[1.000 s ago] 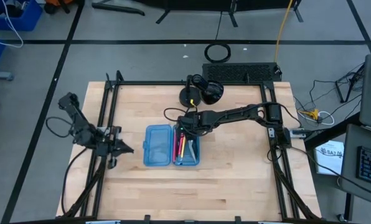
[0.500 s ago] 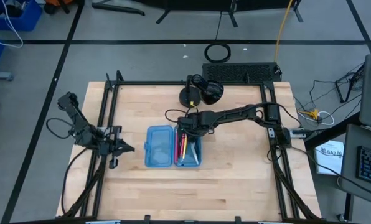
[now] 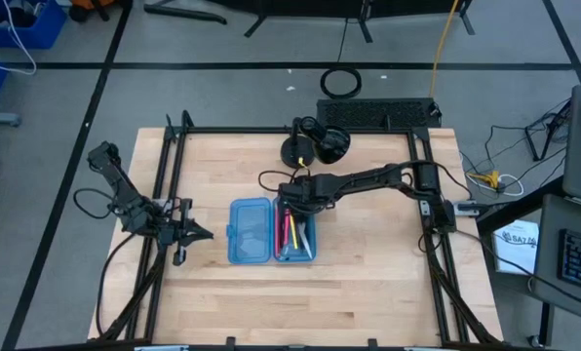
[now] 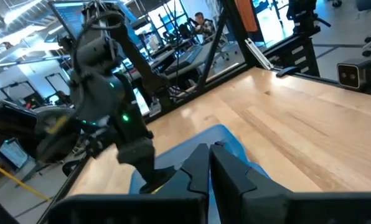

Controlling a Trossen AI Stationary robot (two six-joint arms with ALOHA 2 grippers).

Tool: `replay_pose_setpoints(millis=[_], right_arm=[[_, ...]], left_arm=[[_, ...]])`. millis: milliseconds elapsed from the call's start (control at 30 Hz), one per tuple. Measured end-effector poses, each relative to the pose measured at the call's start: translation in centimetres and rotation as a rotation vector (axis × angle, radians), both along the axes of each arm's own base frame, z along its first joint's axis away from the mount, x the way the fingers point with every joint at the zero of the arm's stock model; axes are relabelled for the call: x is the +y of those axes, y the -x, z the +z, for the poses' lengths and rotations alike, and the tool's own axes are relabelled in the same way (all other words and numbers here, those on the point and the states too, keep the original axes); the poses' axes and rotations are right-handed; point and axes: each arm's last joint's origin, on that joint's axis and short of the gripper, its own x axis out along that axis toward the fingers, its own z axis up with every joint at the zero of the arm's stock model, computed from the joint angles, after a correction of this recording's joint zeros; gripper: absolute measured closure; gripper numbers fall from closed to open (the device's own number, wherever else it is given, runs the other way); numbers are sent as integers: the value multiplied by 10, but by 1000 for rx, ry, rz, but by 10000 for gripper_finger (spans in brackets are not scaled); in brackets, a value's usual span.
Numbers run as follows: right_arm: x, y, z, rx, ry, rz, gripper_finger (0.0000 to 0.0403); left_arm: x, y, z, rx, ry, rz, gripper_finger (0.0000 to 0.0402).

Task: Pick & place school supplies into a supply box
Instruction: Put the black scissors into the blue supply box, then return to Home Position

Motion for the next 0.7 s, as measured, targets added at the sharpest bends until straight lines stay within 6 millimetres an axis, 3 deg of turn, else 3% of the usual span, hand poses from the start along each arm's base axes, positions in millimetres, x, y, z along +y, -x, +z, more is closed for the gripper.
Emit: replay_pose_setpoints(millis=[233,500,600,700], right_arm=[[4,-2,6,-14,59,44,266],[11,-15,33,-59,146,145,292],[13,-22,50,-94,202,258,300],[26,-28,73,-128,323,490,308]], left_arm=[[0,0,0,2,14,0,395],[-1,0,0,5,22,-29,377],[-1,0,0,5,23,-46,376],[-1,0,0,7,34,-45,376]])
